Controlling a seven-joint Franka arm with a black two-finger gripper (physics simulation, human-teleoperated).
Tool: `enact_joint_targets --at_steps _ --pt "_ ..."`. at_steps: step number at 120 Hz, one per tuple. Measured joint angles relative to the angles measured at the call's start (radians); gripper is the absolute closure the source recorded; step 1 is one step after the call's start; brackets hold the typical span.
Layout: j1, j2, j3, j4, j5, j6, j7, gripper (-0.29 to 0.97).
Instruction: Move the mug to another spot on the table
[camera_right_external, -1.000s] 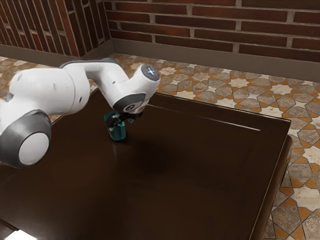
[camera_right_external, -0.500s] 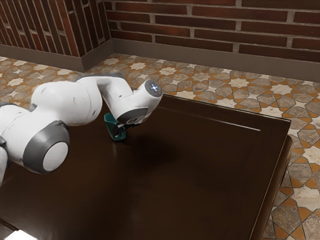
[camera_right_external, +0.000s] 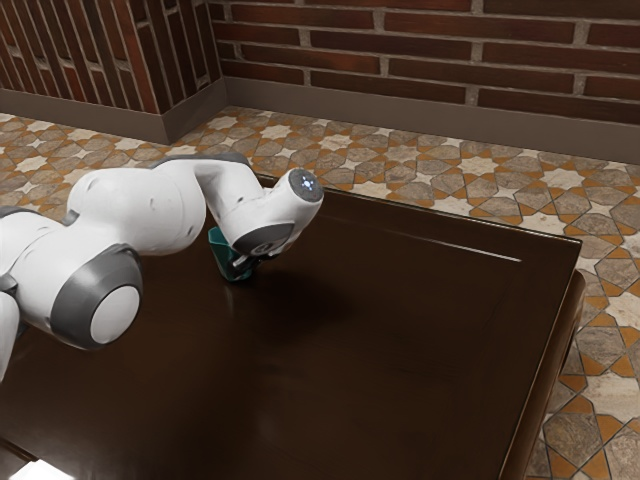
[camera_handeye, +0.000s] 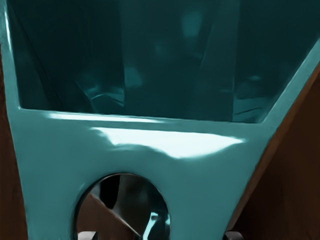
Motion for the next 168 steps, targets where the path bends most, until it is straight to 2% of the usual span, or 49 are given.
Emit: enact_joint_targets --at_steps 47,81,97,109,140,168 --pt "-0.002 0.0 0.0 -0.002 0.0 0.0 -0.023 0.64" --pt "-0.058 -0.047 0.009 -0.005 0.007 -0.054 -0.033 0.67" --pt "-0.1 -0.129 0.013 -0.091 0.021 -0.076 -0.04 0.67" --pt "-0.144 -0.183 0.014 -0.158 0.064 -0.107 -0.054 0.68" --pt "-0.234 -0.205 0.014 -0.233 0.117 -0.182 -0.093 0.68" --pt "-0.281 -0.31 0.013 -0.375 0.126 -0.127 -0.131 0.68"
